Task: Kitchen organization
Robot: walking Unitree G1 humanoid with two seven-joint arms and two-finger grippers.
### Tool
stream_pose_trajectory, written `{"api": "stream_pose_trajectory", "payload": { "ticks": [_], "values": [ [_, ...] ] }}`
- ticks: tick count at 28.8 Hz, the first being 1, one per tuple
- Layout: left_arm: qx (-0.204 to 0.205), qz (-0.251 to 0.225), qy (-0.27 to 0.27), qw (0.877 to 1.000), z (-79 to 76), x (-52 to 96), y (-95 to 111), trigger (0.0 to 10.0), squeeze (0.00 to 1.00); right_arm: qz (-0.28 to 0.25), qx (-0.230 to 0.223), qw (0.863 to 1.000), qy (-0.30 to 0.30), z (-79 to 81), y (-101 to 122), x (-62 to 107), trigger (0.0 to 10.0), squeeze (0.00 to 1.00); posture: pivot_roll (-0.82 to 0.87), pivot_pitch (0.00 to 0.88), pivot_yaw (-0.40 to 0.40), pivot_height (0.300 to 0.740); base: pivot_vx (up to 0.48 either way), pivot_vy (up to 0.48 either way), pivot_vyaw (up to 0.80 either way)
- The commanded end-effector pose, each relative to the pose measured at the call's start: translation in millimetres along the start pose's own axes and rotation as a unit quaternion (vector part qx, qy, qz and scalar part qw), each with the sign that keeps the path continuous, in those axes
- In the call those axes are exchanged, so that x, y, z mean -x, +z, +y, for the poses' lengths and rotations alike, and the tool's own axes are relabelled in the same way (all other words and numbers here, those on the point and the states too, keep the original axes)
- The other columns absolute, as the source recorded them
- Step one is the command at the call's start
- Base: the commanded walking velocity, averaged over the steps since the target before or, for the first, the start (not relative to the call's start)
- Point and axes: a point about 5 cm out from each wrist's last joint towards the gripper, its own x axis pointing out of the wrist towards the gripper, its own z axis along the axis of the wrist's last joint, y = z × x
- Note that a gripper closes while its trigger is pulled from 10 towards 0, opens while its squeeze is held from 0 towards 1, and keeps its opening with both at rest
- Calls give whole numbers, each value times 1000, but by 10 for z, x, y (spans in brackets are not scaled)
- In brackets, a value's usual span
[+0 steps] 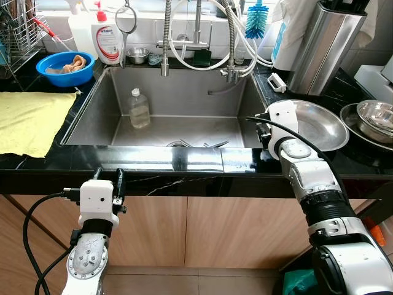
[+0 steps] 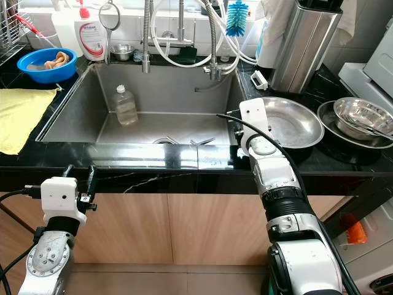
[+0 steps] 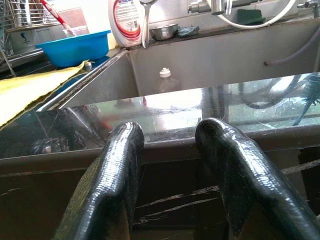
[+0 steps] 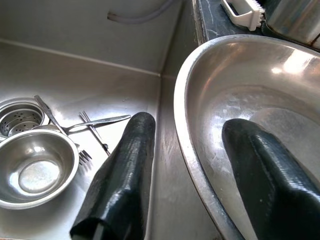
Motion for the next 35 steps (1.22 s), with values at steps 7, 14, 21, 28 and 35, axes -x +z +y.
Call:
{"api": "stream_pose_trajectory", "payload": {
  "ticks": [7,14,21,28,35],
  "values": [
    [0,51,-30,998,-91,72,-174,10000,0,-1,-13,1000,3,12,11,-6,0,0,-33,5,-43,740,0,0,0],
    [-2,46,-34,998,-95,50,-163,10000,0,-23,-18,999,18,96,101,-10,0,0,-22,0,-46,740,0,0,0],
    [1,50,-29,998,-94,67,-185,10000,0,-94,-32,993,61,210,317,39,0,0,-23,0,-53,740,0,0,0],
    [2,50,-26,998,-97,67,-192,10000,0,-129,-41,985,111,310,412,73,1216,0,-23,0,-57,740,0,0,0],
    [6,53,-22,998,-96,81,-212,10000,0,-192,-14,963,190,499,550,161,10000,0,-22,0,-60,740,0,0,0]
  ]
}}
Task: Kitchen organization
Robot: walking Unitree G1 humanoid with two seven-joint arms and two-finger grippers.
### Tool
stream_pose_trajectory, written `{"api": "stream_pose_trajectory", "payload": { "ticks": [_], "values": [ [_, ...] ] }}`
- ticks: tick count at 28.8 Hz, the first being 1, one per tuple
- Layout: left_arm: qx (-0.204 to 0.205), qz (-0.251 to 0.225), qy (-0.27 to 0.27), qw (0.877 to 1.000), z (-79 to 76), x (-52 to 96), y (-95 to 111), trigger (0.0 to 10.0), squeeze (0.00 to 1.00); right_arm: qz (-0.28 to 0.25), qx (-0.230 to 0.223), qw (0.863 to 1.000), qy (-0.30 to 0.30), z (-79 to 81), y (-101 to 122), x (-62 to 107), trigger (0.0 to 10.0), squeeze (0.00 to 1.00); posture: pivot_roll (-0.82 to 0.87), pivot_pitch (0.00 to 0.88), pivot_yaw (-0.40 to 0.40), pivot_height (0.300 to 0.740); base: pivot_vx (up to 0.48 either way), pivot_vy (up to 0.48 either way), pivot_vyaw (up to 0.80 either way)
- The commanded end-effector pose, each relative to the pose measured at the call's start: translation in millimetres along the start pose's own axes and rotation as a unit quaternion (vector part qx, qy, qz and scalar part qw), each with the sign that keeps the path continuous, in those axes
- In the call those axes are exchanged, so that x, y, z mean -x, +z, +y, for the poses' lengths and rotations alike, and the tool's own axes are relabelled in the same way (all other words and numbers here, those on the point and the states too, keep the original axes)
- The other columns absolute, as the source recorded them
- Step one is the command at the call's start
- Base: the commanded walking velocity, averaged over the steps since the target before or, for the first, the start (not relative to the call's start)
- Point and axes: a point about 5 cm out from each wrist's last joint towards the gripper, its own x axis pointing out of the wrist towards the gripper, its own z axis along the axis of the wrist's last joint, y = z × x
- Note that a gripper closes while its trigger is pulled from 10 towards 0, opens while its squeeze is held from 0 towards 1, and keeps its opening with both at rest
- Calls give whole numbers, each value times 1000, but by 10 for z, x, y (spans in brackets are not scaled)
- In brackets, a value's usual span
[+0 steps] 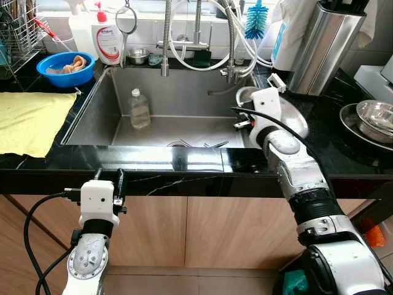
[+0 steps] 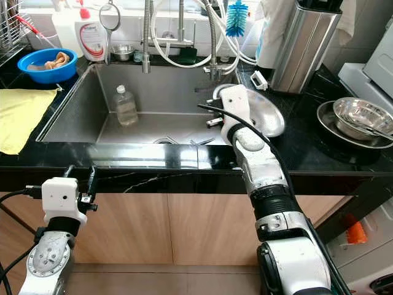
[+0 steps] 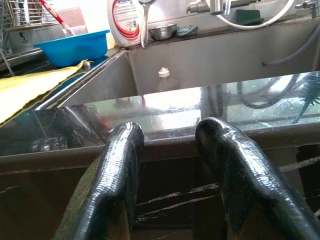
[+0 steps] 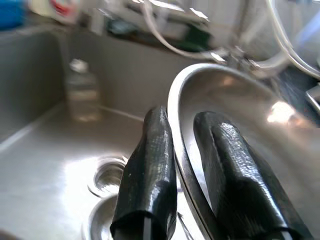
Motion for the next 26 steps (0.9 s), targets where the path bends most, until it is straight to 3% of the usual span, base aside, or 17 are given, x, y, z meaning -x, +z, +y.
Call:
{"api": "stream_pose_trajectory", "payload": {
  "ticks": [1,6,14,23,24,25,26],
  "values": [
    [3,53,-19,998,-83,81,-199,10000,0,-28,4,999,28,62,122,-14,10000,0,-22,0,-60,740,0,0,0],
    [4,54,-16,998,-74,85,-203,10000,0,-38,18,997,63,112,147,-47,10000,0,-20,0,-62,740,0,0,0],
    [4,55,-14,998,-72,86,-208,10000,0,-34,16,997,70,80,110,-99,10000,0,-22,2,-62,740,0,0,0],
    [3,53,-14,999,-68,76,-206,10000,0,-25,-31,995,89,80,64,-181,10000,12,-21,7,-58,740,0,0,0],
    [3,52,-14,999,-68,74,-205,10000,0,-25,-39,995,90,86,61,-191,10000,537,-21,7,-58,740,0,0,0],
    [3,52,-14,999,-67,74,-204,10000,0,-24,-44,995,90,90,58,-198,10000,537,-21,8,-57,740,0,0,0],
    [3,52,-14,999,-68,73,-203,10000,0,-21,-51,994,90,94,44,-205,10000,945,-20,10,-56,740,0,0,0]
  ]
}}
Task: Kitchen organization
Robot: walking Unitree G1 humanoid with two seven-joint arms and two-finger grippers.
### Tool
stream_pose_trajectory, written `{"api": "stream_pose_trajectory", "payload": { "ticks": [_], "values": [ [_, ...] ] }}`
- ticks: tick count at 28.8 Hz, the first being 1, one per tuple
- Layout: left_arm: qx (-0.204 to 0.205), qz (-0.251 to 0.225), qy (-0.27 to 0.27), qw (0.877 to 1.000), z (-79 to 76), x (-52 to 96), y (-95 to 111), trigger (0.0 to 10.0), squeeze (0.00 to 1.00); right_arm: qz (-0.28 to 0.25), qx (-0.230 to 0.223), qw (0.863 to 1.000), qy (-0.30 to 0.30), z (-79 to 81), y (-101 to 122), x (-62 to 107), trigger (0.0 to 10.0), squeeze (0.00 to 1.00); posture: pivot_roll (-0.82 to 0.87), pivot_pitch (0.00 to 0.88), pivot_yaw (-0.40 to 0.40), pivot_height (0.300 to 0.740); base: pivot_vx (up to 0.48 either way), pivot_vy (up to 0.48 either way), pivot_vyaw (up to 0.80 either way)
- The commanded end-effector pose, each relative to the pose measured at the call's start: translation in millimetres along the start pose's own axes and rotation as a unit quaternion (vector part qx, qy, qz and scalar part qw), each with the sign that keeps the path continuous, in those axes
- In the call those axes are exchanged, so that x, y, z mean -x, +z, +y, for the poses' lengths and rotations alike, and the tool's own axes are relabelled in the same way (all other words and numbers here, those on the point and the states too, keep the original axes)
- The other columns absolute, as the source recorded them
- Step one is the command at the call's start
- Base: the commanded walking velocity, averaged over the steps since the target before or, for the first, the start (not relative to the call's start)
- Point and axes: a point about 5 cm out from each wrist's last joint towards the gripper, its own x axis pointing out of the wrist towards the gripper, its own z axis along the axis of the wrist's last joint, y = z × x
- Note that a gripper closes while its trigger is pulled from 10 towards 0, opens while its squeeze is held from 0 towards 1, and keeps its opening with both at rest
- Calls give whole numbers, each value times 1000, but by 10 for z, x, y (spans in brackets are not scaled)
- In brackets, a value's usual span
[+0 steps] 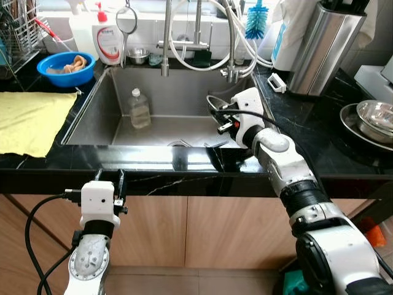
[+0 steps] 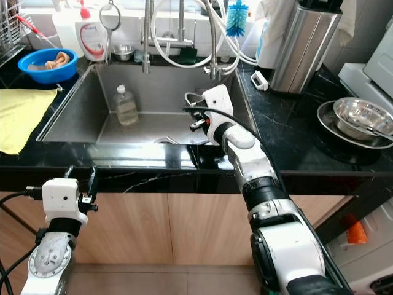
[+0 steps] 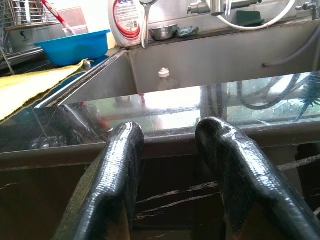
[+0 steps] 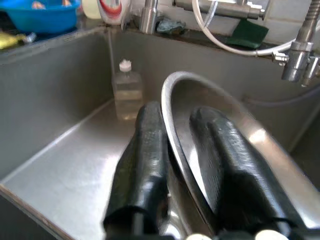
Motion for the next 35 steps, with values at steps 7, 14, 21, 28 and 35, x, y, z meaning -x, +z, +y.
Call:
{"api": "stream_pose_trajectory", "payload": {
  "ticks": [7,14,21,28,35],
  "values": [
    [0,54,-16,998,-57,70,-183,10000,0,2,-19,1000,0,11,-31,-47,10000,1000,-16,17,-56,740,0,0,0],
    [0,54,-17,998,-61,74,-178,10000,0,-10,-5,1000,-28,-16,-28,-45,10000,0,-16,17,-56,740,0,0,0],
    [-11,27,2,1000,-18,-1,-88,10000,0,-106,46,989,-94,-124,82,164,10000,0,-30,23,-57,740,0,0,0],
    [-16,0,12,1000,36,-112,18,10000,0,-157,74,970,-169,-214,33,507,10000,0,-46,24,-57,740,0,0,0],
    [-15,-43,24,999,50,-214,253,10000,0,-164,71,964,-199,-187,-168,854,10000,0,-59,30,-58,740,0,0,0]
  ]
}}
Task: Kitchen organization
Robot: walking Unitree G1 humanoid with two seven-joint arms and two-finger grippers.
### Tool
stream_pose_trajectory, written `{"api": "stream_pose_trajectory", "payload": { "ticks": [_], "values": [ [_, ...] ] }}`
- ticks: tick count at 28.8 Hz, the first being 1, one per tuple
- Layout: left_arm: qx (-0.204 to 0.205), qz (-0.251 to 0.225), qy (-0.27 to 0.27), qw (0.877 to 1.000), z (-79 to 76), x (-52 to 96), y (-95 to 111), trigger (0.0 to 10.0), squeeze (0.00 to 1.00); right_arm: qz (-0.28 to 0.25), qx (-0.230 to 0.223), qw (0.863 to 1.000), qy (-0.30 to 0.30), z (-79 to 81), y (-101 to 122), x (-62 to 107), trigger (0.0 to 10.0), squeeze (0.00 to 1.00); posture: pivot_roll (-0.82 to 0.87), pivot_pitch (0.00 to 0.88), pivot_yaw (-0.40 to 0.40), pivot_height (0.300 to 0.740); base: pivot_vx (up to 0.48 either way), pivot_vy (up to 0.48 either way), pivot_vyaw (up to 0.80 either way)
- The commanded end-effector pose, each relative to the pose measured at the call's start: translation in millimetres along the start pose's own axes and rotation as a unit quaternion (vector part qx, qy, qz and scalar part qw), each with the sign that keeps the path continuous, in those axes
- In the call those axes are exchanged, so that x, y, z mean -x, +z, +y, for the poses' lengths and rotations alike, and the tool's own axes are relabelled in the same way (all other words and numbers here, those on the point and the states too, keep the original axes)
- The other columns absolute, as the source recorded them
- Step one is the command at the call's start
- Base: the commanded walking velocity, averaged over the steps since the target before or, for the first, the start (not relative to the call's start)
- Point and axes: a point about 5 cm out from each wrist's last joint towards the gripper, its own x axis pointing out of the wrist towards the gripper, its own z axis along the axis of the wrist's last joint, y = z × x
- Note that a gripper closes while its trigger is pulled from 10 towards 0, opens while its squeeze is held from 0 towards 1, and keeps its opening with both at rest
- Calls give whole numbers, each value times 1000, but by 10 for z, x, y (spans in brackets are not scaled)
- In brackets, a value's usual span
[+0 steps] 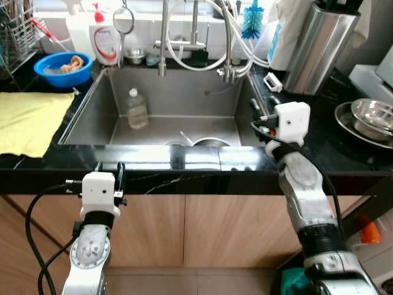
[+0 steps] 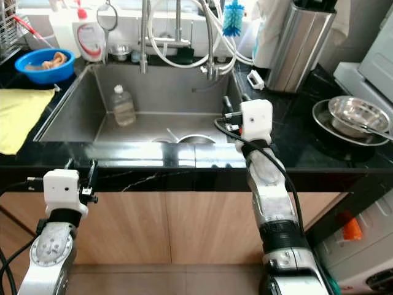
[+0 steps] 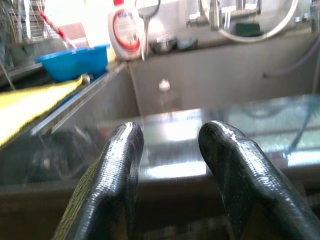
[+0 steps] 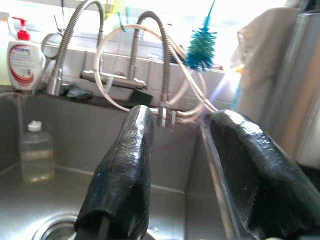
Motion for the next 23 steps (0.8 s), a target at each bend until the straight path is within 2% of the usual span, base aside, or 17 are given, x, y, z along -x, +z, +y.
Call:
{"api": "stream_pose_trajectory", "payload": {
  "ticks": [1,7,9,15,23],
  "values": [
    [-3,-24,10,1000,21,-49,131,10000,0,-19,0,1000,-3,0,108,28,10000,0,-59,30,-58,740,0,0,0],
    [-5,-47,27,999,74,-91,247,10000,0,-12,-22,1000,3,97,88,85,10000,0,-55,29,-57,740,0,0,0],
    [-9,-36,23,999,73,-83,195,10000,0,-8,-35,999,13,207,49,39,10000,0,-46,31,-53,740,0,0,0],
    [-17,-27,29,999,100,-46,166,10000,0,-11,-49,999,16,299,122,-23,10000,0,-39,10,-54,740,0,0,0],
    [-14,-21,27,999,88,-17,138,10000,0,-14,-56,998,22,316,152,-19,10000,0,-40,0,-50,740,0,-363,-227]
  ]
}}
